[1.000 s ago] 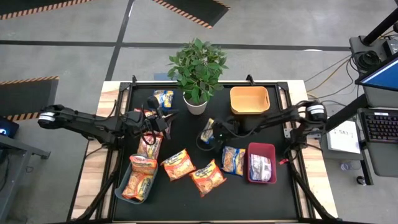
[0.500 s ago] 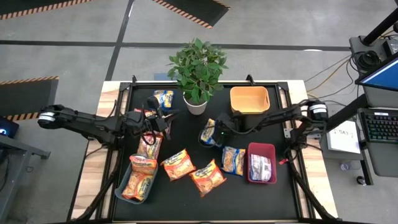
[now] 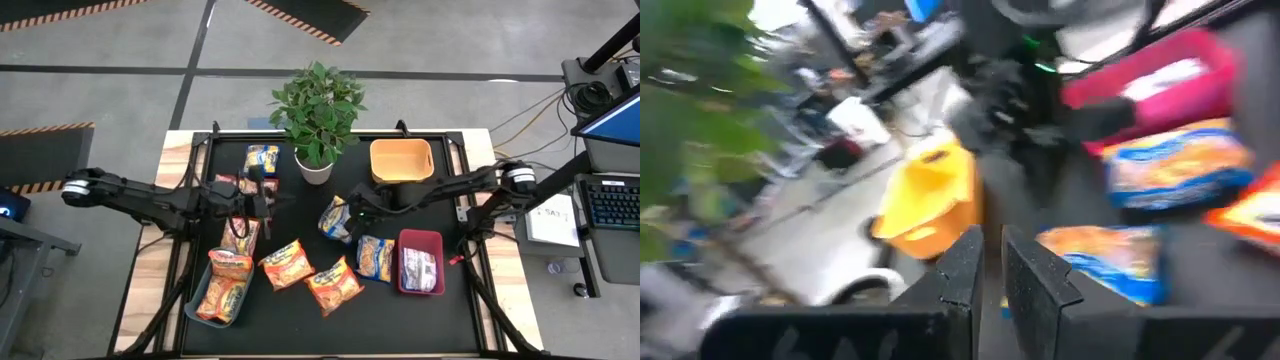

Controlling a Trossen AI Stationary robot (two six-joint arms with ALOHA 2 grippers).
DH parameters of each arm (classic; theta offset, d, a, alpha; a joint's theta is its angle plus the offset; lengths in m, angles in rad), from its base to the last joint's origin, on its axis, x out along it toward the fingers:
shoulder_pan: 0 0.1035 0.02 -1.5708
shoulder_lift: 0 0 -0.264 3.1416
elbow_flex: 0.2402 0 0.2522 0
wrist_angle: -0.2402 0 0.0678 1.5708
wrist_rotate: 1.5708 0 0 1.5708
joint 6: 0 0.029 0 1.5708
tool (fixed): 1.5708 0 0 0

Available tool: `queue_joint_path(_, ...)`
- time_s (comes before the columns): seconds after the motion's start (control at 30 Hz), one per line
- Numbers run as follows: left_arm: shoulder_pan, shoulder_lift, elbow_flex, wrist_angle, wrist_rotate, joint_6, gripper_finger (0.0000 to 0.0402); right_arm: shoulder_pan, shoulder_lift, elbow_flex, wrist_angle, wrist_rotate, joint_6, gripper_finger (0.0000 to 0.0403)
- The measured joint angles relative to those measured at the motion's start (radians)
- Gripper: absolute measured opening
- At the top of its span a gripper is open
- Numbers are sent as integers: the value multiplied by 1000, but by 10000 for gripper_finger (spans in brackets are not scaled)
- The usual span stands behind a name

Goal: Sort Maruchan noodles
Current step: Put the blue noodle pack into the yellow bin

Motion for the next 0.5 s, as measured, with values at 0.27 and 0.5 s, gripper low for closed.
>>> queue_joint_path(0.27,-1,185,0,30,48,-240,24,2,-157,-90,-23,4,8,52)
queue_joint_path(0.5,-1,458,0,315,48,-324,24,3,-211,-234,145,4,63,52)
